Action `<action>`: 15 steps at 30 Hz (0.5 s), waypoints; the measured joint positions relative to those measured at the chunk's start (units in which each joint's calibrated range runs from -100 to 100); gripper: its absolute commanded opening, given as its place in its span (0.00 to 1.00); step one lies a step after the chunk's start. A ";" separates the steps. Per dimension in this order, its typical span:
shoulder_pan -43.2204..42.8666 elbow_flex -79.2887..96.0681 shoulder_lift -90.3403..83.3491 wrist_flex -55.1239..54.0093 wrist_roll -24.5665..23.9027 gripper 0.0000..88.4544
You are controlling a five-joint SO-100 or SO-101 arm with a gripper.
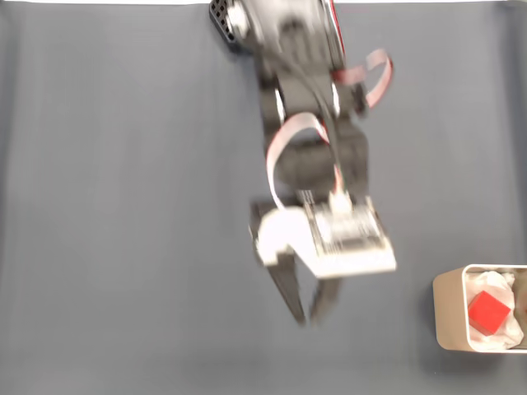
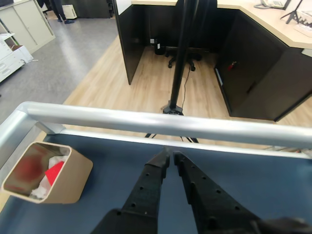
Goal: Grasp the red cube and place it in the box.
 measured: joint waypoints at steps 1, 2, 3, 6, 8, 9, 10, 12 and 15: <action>0.22 5.15 -4.69 -0.16 -0.10 0.00; 0.22 10.22 -9.64 -0.16 -0.20 0.00; 0.22 15.46 -14.59 -0.24 -0.24 0.00; 0.07 30.83 -29.27 -0.24 -0.63 0.00; 0.15 41.05 -38.38 -0.24 -0.68 0.00; 0.15 46.02 -42.73 -0.24 -0.68 0.00; 0.30 50.99 -47.16 -0.24 -0.68 0.00; 0.30 60.22 -55.23 -0.32 -0.68 0.00; 0.22 72.78 -66.35 1.19 -0.68 0.00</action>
